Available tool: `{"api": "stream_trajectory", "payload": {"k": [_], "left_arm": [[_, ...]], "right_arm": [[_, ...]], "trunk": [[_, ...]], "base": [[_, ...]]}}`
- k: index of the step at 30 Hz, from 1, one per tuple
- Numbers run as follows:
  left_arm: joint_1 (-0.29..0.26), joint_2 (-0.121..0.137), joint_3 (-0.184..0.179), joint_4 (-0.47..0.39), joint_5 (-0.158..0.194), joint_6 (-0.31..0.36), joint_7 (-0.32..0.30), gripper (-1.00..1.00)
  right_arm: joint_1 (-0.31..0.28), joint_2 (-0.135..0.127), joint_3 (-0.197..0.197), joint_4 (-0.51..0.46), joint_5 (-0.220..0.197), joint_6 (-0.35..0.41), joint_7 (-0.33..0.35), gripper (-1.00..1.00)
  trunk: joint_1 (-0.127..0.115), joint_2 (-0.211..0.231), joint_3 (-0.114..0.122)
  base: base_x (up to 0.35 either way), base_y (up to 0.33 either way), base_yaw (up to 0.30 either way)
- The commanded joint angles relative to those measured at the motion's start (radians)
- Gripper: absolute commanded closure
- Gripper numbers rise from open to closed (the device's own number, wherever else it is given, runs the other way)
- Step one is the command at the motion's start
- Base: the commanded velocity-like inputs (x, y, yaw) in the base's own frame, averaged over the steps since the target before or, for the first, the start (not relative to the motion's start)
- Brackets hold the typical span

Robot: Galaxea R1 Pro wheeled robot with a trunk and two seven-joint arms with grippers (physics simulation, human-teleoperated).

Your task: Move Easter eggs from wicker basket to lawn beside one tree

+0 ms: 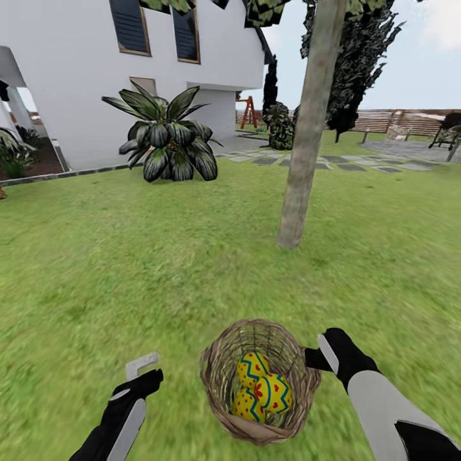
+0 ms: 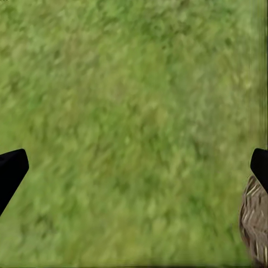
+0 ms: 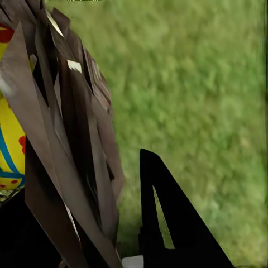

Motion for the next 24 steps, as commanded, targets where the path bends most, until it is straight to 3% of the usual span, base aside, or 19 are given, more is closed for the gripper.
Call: {"api": "stream_trajectory", "payload": {"k": [1, 11, 24], "left_arm": [[-0.001, 0.001, -0.002, -0.001, 0.01, 0.002, 0.007, -1.0], [0.002, 0.002, -0.005, -0.004, 0.003, 0.002, 0.011, -1.0], [0.002, 0.002, -0.009, -0.001, -0.002, 0.003, 0.013, -1.0]], "right_arm": [[-0.001, -0.001, -0.004, -0.001, -0.005, 0.004, -0.003, 1.0], [-0.001, -0.007, -0.007, 0.0, -0.006, 0.004, -0.003, 1.0], [-0.001, -0.008, -0.007, 0.0, -0.006, 0.004, -0.003, 1.0]], "trunk": [[-0.004, 0.007, 0.002], [-0.004, 0.007, 0.002], [-0.004, 0.007, 0.002]], "base": [[0.0, 0.0, -0.291], [0.019, 0.0, -0.291], [0.307, -0.031, -0.291]]}}
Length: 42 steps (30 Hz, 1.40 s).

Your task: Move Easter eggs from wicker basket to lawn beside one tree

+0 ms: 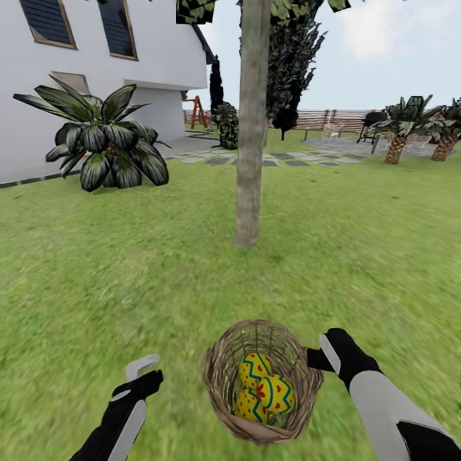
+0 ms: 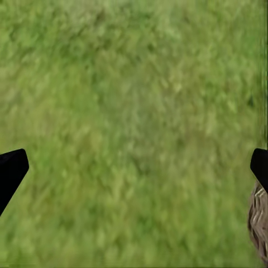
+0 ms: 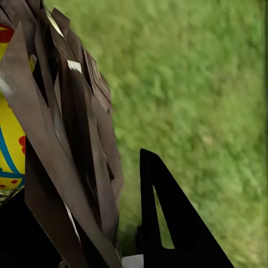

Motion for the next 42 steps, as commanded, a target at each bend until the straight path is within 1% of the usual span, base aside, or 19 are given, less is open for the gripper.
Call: {"api": "stream_trajectory", "payload": {"k": [1, 6, 19, 25, 34, 42], "left_arm": [[-0.001, 0.001, -0.002, -0.001, 0.009, 0.002, 0.009, -1.0], [-0.001, 0.0, -0.002, -0.001, 0.009, 0.002, 0.01, -1.0], [-0.001, 0.0, -0.002, -0.001, 0.009, 0.002, 0.008, -1.0], [-0.001, 0.0, -0.002, -0.001, 0.008, 0.003, 0.01, -1.0], [-0.001, 0.0, -0.002, -0.001, 0.008, 0.003, 0.01, -1.0], [0.0, 0.0, -0.002, -0.001, 0.008, 0.003, 0.01, -1.0]], "right_arm": [[-0.001, 0.001, -0.005, -0.001, -0.009, 0.003, -0.002, 1.0], [-0.001, 0.001, -0.005, -0.001, -0.009, 0.003, -0.002, 1.0], [-0.001, 0.001, -0.004, -0.002, -0.009, 0.003, -0.002, 1.0], [-0.001, 0.002, -0.003, -0.002, -0.009, 0.003, -0.002, 1.0], [-0.001, 0.003, -0.003, -0.002, -0.009, 0.003, -0.002, 1.0], [-0.001, 0.006, -0.004, -0.002, -0.011, 0.004, -0.002, 1.0]], "trunk": [[0.001, -0.001, -0.001], [0.001, -0.001, -0.001], [0.001, -0.001, -0.001], [0.001, -0.001, -0.006], [0.001, -0.001, -0.008], [0.001, -0.001, -0.017]], "base": [[0.335, -0.005, -0.27], [0.337, -0.001, -0.113], [0.336, 0.007, -0.002], [0.299, 0.156, 0.123], [0.311, 0.169, 0.028], [0.315, 0.134, 0.145]]}}
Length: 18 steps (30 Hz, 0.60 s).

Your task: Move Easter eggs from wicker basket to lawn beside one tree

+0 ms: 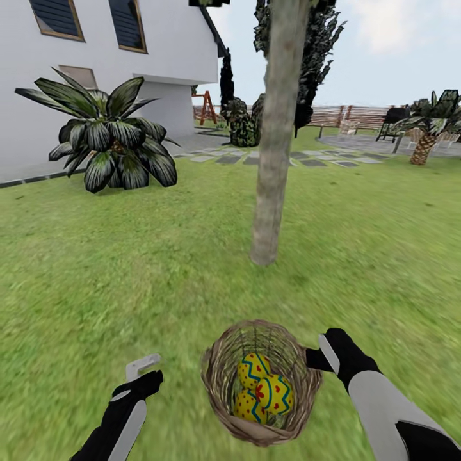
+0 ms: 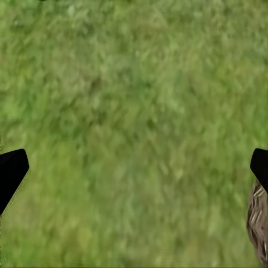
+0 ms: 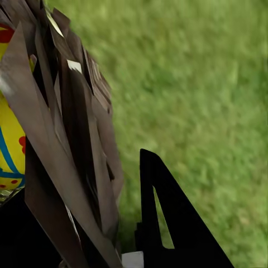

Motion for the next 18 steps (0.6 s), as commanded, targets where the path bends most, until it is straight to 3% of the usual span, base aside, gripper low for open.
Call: {"api": "stream_trajectory", "payload": {"k": [1, 7, 18], "left_arm": [[-0.001, 0.0, -0.002, -0.001, 0.009, 0.002, 0.009, -1.0], [0.0, 0.0, -0.002, -0.002, 0.01, 0.002, 0.007, -1.0], [0.0, 0.0, -0.002, -0.002, 0.011, 0.002, 0.008, -1.0]], "right_arm": [[-0.001, 0.001, -0.006, -0.002, -0.014, 0.003, -0.002, 1.0], [-0.001, 0.006, 0.002, -0.002, -0.014, 0.003, -0.002, 1.0], [-0.001, 0.008, 0.004, -0.002, -0.014, 0.003, -0.002, 1.0]], "trunk": [[0.001, -0.001, -0.002], [0.001, -0.001, -0.009], [0.001, -0.001, -0.009]], "base": [[0.316, 0.126, 0.156], [0.316, 0.126, 0.143], [0.317, 0.125, 0.022]]}}
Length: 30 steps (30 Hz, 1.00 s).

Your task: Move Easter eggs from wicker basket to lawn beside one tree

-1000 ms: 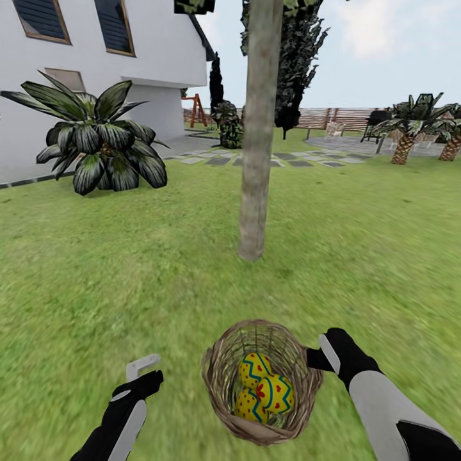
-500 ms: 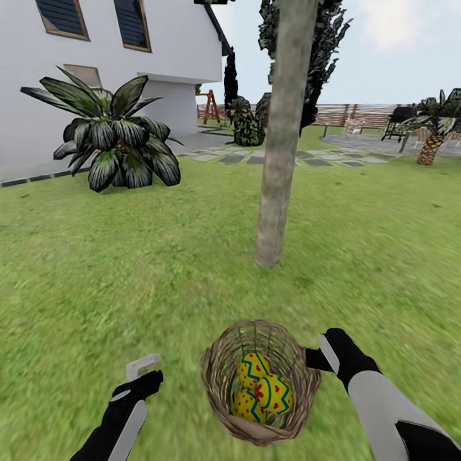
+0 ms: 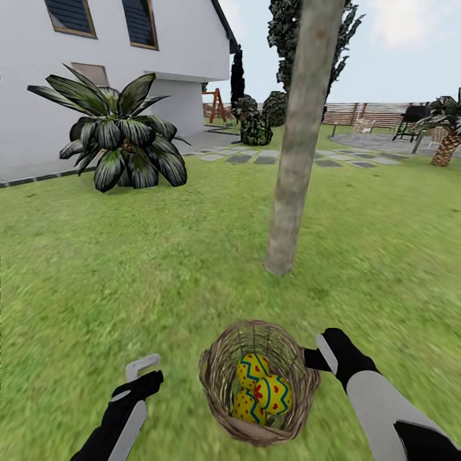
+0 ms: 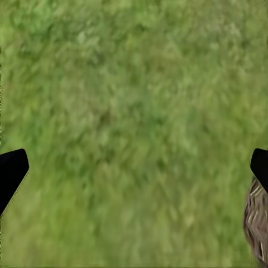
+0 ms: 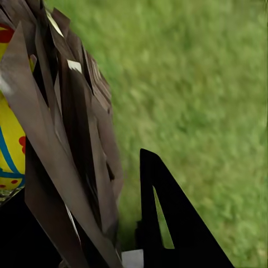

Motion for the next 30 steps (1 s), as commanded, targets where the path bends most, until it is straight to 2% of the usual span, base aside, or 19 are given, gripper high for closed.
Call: {"api": "stream_trajectory", "payload": {"k": [1, 9, 16, 25, 30], "left_arm": [[-0.001, 0.0, -0.002, -0.001, 0.009, 0.002, 0.009, -1.0], [-0.001, 0.0, -0.002, -0.001, 0.008, 0.002, 0.007, -1.0], [-0.001, 0.001, -0.002, -0.001, 0.009, 0.003, 0.004, -1.0], [-0.001, 0.001, -0.002, -0.001, 0.009, 0.004, 0.002, -1.0], [-0.001, 0.001, -0.002, -0.001, 0.009, 0.006, 0.002, -1.0]], "right_arm": [[-0.001, 0.001, -0.005, -0.002, -0.014, 0.003, -0.002, 1.0], [-0.001, 0.0, -0.006, -0.002, -0.014, 0.003, -0.002, 1.0], [-0.001, 0.002, -0.004, -0.002, -0.014, 0.003, -0.002, 1.0], [-0.001, 0.002, -0.004, -0.001, -0.014, 0.003, -0.002, 1.0], [-0.001, 0.002, -0.004, 0.0, -0.014, 0.003, -0.002, 1.0]], "trunk": [[0.001, 0.0, -0.001], [0.001, 0.0, -0.001], [0.001, 0.0, -0.001], [0.001, 0.0, -0.001], [0.001, 0.0, -0.001]], "base": [[0.322, 0.109, 0.166], [0.328, 0.078, 0.25], [0.336, 0.014, 0.054], [0.338, 0.079, 0.251], [0.338, 0.106, 0.083]]}}
